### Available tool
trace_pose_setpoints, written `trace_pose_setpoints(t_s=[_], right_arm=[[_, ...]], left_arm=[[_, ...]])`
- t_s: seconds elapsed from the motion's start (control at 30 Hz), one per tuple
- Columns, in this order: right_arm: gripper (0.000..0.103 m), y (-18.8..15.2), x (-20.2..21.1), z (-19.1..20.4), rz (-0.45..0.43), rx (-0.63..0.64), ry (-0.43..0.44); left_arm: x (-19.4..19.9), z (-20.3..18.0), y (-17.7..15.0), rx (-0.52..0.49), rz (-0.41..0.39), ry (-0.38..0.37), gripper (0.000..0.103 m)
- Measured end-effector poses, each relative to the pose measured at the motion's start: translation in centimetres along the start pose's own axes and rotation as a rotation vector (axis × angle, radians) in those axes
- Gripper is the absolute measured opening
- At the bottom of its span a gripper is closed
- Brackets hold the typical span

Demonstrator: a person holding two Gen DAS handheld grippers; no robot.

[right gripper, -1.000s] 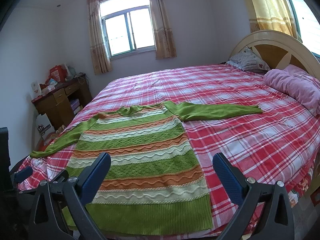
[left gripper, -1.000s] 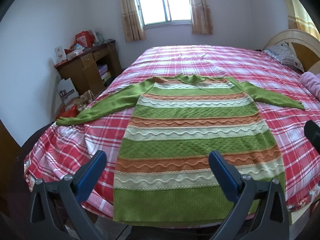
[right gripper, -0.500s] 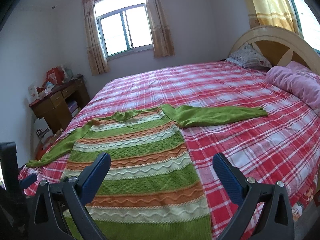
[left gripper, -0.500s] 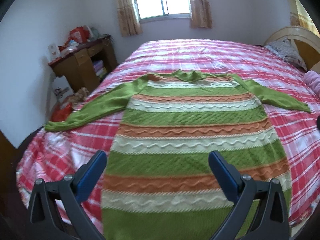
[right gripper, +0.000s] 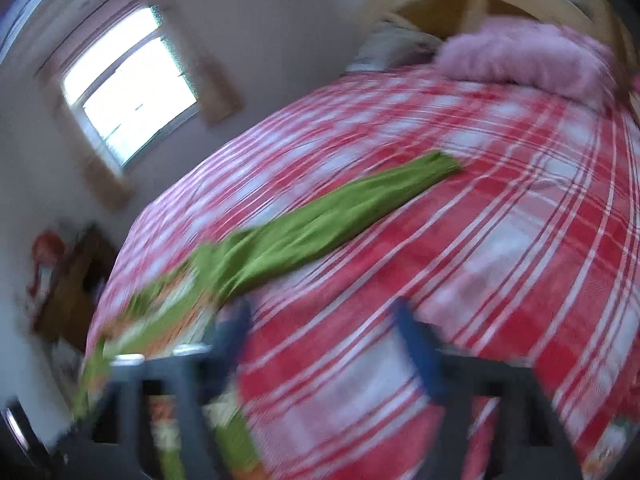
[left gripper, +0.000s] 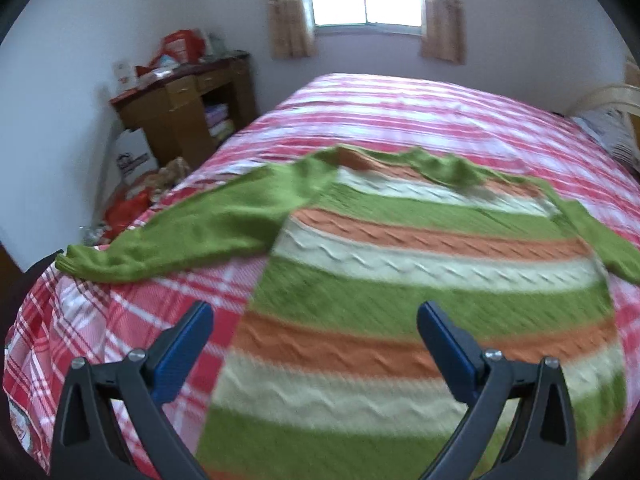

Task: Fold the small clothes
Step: 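Reach the right tool to the sweater sleeve cuff and grasp it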

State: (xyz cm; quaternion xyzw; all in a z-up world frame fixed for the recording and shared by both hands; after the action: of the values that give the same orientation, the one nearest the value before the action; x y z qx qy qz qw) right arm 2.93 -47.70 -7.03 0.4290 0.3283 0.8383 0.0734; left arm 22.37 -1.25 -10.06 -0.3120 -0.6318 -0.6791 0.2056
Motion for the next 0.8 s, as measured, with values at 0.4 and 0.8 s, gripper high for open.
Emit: trace_pose_setpoints(t_s=[0.4,0.8], right_arm=[[0.042,9.6,-13.9,-9.2,0.102,-0.447,0.007],[0.012,12.4,-18.5,-7.0,0.105,-0.320,-0.112]], left_arm=[[-6.5,3.1,-0.9,0.097,0.058,0.078,0.103],[-6.8,3.5,-1.2,0.147,0.053,0.006,0.103]])
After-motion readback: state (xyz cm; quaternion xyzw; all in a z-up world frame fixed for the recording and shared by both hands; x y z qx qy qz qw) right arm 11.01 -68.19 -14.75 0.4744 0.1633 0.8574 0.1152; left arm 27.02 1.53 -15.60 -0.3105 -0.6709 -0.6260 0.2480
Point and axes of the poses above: each gripper's, at about its wrist camera, not at the fingertips, and x roughly against the way its jaws point, z to its left, y to its top, the point moved 4 cm from there along -x, roughly the way its jaws point, and after that the axes turned 7 degrees about -y, right-handed, at the moved point
